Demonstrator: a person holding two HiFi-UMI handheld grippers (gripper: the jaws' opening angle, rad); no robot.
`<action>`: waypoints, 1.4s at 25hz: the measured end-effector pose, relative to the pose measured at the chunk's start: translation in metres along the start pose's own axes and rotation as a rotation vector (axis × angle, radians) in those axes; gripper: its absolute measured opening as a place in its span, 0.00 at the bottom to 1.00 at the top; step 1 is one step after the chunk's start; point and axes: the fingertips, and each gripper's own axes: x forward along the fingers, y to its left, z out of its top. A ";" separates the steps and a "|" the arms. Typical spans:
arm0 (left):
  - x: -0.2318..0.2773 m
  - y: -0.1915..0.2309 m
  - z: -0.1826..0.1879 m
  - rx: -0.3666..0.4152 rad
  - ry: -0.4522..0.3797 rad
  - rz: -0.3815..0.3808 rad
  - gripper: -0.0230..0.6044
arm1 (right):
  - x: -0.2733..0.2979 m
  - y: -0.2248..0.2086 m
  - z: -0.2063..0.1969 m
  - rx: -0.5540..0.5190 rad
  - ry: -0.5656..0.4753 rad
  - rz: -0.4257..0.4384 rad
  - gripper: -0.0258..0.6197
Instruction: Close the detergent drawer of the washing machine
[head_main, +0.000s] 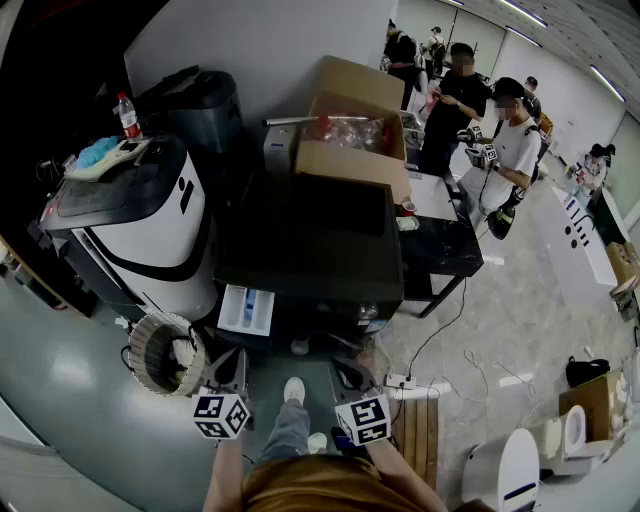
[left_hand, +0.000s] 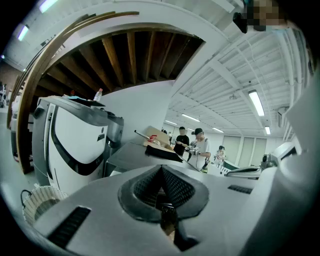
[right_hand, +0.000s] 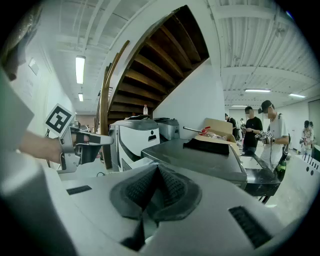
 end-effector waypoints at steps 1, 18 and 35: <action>0.000 0.003 0.000 0.009 0.005 0.012 0.08 | 0.000 0.002 0.002 -0.004 -0.009 0.006 0.06; 0.004 0.018 -0.012 -0.008 0.046 0.042 0.07 | 0.005 0.003 0.006 0.029 -0.024 0.038 0.06; 0.035 0.055 -0.049 -0.033 0.143 0.104 0.07 | 0.036 -0.020 -0.013 0.025 0.046 0.037 0.06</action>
